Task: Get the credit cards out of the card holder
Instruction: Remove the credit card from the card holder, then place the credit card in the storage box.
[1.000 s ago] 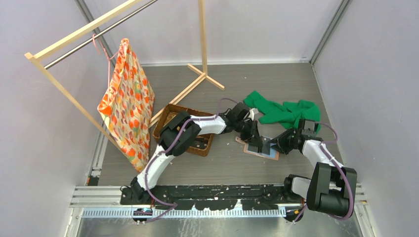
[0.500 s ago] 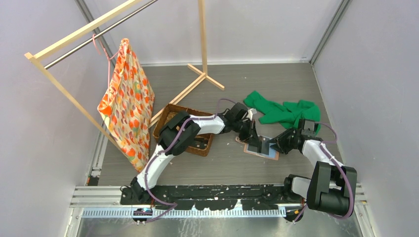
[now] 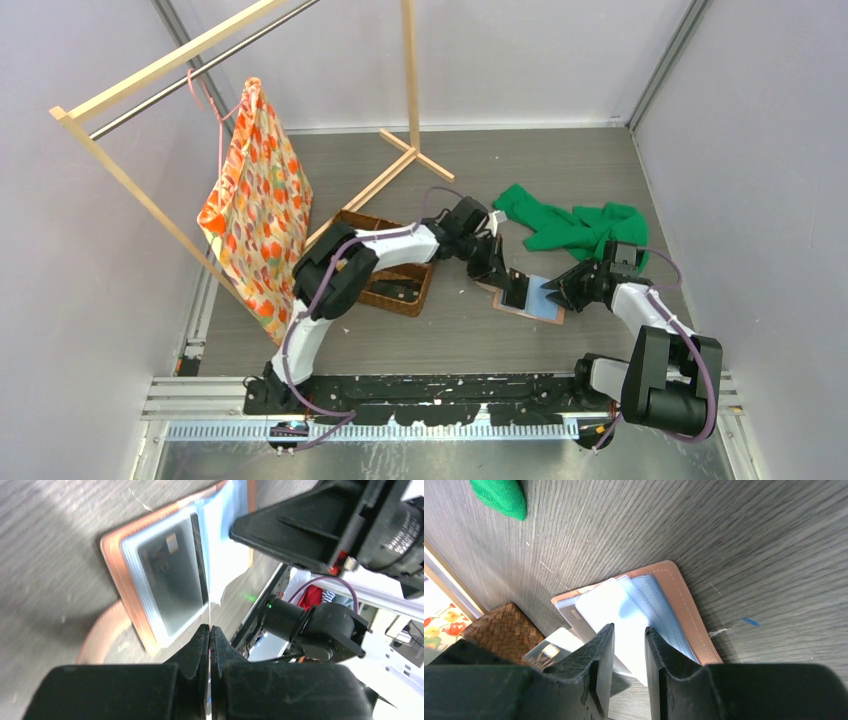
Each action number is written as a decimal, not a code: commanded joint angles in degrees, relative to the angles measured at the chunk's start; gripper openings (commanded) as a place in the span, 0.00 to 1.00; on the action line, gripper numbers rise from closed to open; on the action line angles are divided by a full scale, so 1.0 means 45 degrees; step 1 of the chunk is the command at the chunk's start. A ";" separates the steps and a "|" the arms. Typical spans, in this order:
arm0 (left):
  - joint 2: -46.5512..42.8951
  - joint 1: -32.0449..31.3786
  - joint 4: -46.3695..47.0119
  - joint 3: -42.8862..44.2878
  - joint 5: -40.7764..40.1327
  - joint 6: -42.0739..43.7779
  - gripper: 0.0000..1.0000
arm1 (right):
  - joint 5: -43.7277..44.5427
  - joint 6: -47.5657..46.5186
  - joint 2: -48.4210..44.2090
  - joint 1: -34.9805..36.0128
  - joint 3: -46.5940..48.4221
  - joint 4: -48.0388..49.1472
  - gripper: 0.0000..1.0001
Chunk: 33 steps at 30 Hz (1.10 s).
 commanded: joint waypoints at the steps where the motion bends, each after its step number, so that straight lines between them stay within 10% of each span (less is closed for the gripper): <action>1: -0.2220 0.0051 -0.2975 0.0260 -0.1267 0.2189 0.00 | 0.0837 -0.0212 0.0256 0.0100 -0.0405 -0.0372 0.34; 11: -0.5770 0.0311 -0.6485 -0.0185 -0.6434 0.2982 0.00 | 0.0769 -0.0247 0.0174 0.0095 -0.0233 -0.0478 0.36; 21: -1.0460 0.1050 -0.5584 -0.3993 -1.0689 0.0535 0.00 | 0.0670 -0.0136 -0.0145 0.0100 -0.0059 -0.0639 0.50; 33: -1.2601 0.2603 -0.5690 -0.6078 -1.2137 -0.1798 0.00 | 0.1040 -0.0163 -0.1374 0.0107 0.0821 -0.1838 0.69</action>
